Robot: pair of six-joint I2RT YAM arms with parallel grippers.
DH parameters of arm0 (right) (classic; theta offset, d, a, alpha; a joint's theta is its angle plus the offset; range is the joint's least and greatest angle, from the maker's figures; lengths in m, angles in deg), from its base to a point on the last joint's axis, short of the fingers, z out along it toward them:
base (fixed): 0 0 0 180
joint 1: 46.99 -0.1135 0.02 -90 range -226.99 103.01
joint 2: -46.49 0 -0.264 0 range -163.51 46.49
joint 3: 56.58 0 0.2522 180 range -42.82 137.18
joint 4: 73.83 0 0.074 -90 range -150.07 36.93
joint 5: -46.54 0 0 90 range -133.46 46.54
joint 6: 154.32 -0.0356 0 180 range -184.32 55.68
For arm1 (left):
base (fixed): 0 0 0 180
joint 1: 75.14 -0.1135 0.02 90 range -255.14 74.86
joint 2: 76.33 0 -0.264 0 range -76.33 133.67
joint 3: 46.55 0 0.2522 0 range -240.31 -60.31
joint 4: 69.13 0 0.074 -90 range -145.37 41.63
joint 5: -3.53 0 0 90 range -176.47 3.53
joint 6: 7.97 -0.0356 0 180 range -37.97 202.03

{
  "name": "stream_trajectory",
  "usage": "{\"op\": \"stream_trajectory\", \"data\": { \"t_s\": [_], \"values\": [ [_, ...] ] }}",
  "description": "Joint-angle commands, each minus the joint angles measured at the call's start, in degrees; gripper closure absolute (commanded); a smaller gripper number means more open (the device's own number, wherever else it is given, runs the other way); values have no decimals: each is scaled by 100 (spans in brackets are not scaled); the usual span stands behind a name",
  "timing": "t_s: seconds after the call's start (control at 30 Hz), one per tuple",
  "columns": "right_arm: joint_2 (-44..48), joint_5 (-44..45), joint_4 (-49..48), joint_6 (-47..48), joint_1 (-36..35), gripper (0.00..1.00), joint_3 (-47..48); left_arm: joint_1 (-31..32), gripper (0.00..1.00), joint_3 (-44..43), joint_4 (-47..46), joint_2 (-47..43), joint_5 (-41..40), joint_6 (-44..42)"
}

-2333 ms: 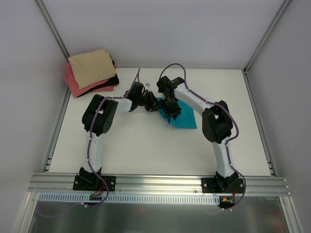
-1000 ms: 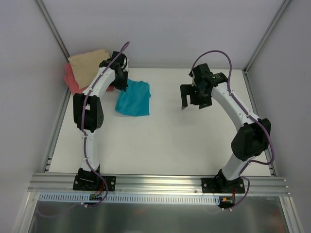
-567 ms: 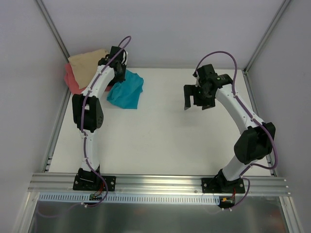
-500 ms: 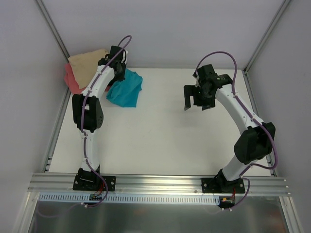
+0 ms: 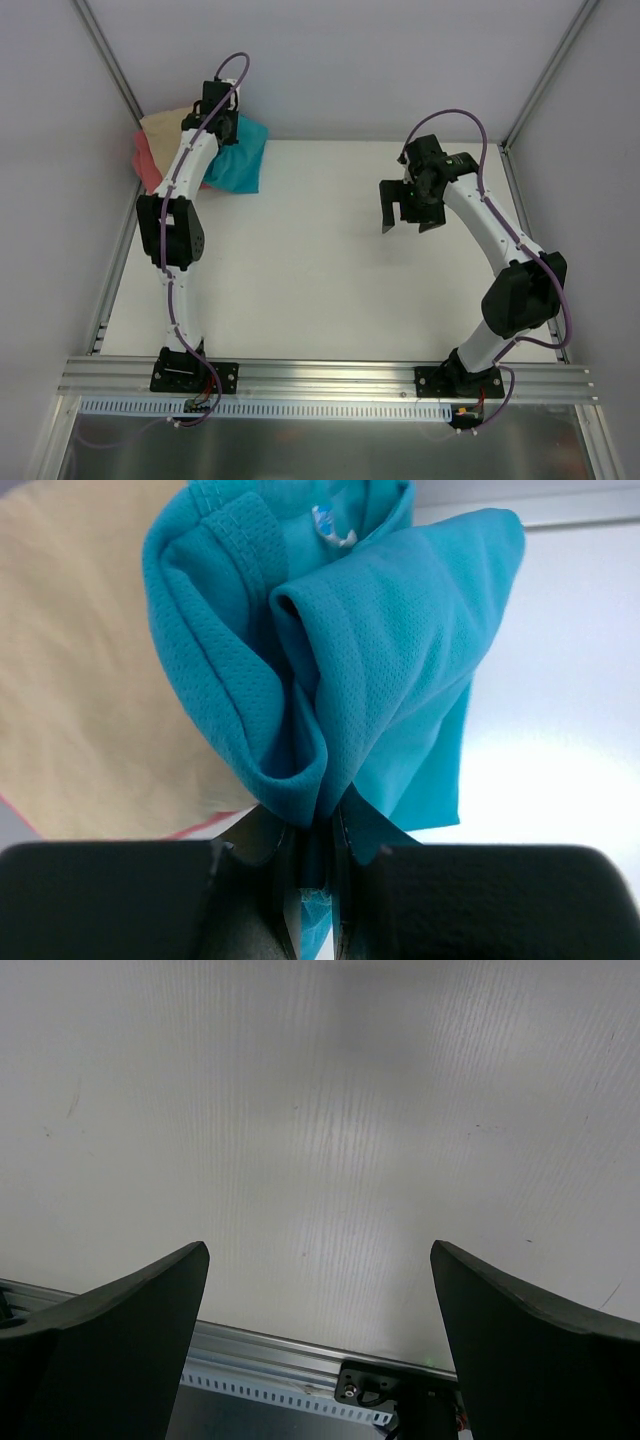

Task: Fold and stack the t-shirts
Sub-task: Put the neatly folded tshirt into the corner of the board with the left arm

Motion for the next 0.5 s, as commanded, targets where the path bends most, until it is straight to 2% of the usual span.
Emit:
{"op": "stream_trajectory", "data": {
  "t_s": [0.0,0.3,0.47],
  "values": [
    [157,127,302,46,30,1,122,-159,100,-334,-444,-176,-257,-184],
    [78,259,610,90,30,1,236,-441,100,-738,-972,-141,-319,-210],
    [-27,276,750,81,12,1,376,-661,100,-1107,-963,-62,-240,-132]
  ]
}}
